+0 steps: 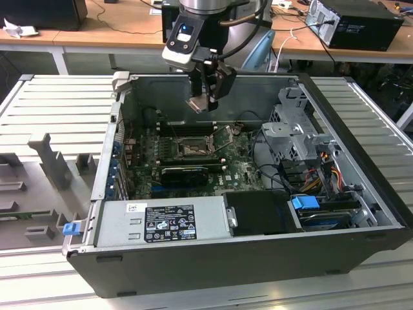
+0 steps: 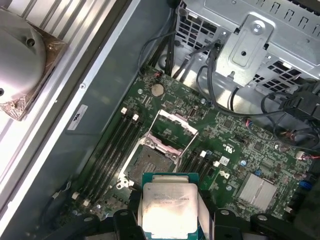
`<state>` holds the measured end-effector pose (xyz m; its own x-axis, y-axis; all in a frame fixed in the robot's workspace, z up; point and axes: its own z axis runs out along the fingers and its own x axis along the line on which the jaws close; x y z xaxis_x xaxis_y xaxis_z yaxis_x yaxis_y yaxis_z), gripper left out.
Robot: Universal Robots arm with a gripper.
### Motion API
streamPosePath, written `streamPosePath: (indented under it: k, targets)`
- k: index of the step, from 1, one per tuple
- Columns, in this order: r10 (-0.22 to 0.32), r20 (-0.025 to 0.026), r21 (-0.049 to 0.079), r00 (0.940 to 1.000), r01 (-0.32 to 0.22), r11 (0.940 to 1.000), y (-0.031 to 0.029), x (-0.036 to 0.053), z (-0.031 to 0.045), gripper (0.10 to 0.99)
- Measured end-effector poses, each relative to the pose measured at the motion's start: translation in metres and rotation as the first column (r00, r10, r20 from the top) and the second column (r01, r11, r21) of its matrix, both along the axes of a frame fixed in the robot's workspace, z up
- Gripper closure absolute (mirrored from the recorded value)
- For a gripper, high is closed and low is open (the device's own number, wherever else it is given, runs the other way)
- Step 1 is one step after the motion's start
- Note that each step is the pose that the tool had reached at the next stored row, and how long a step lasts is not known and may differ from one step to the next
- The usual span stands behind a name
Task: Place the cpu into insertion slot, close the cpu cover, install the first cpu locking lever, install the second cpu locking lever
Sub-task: 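Place the cpu into insertion slot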
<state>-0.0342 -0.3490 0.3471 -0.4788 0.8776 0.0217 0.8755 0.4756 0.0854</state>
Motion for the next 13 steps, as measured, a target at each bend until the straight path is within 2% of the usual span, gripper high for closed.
streamPosePath:
  k: [13]
  targets:
    - [-0.067, 0.0, 0.0, 0.9978, 0.067, 0.9978, 0.0, 0.0, -0.0006, 0.557]
